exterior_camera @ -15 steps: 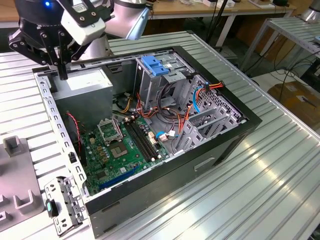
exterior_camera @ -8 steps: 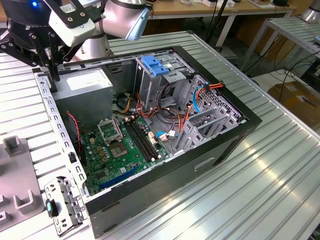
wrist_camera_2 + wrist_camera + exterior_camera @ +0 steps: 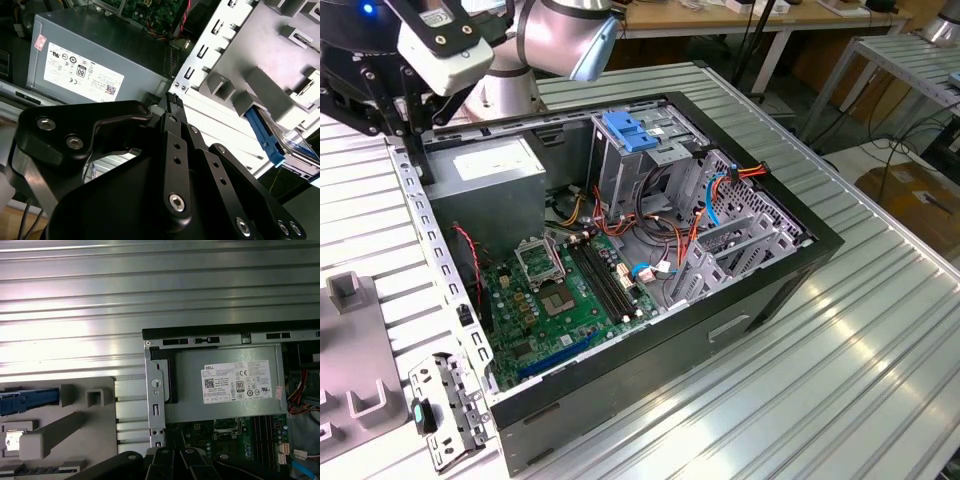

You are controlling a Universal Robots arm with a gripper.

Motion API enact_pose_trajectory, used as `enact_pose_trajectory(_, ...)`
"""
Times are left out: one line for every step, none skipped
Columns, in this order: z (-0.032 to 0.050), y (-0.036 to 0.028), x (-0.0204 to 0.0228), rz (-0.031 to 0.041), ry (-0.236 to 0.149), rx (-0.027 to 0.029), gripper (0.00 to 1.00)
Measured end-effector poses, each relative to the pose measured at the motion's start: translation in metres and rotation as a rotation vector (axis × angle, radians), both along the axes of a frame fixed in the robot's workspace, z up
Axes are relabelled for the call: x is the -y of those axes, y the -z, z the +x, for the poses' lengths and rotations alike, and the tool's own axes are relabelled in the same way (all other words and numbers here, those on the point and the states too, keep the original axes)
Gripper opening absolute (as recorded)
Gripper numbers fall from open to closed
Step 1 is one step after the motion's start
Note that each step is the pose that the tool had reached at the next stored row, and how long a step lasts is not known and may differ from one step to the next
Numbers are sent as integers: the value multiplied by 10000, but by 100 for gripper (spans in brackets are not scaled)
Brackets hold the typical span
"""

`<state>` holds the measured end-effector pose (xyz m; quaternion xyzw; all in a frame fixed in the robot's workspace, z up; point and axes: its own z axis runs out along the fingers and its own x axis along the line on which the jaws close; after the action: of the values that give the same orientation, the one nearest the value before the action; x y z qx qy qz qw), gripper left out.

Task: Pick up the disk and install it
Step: 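Reach for the disk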

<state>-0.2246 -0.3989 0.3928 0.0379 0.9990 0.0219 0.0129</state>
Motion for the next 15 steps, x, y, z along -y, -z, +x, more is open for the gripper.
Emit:
enact_pose_trajectory(-13, 0, 0, -1, 0, 0, 11)
enact_pose_trajectory(-26, 0, 0, -1, 0, 0, 11)
enact_pose_trajectory(-40, 0, 0, 0, 0, 0, 11)
enact_pose_trajectory(-52, 0, 0, -1, -1, 0, 11)
enact_pose_trajectory(-66, 0, 0, -1, -1, -1, 11)
enact_pose_trajectory(-86, 0, 0, 0, -1, -1, 11)
enact_pose_trajectory(-109, 0, 0, 0, 0, 0, 11)
enact_pose_trajectory(-128, 0, 0, 0, -1, 0, 11)
enact_pose_trajectory(-141, 0, 0, 0, -1, 0, 11)
enact_pose_trajectory(-178, 0, 0, -1, 0, 0, 11)
enact_pose_trajectory(-206, 0, 0, 0, 0, 0, 11)
enact_pose_trajectory(-225, 0, 0, -1, 0, 0, 11)
enact_pose_trajectory(-247, 0, 0, 0, -1, 0, 11)
enact_pose_trajectory(-273, 0, -1, 0, 0, 0, 11)
enact_pose_trajectory(-298, 0, -1, -1, -1, -1, 11)
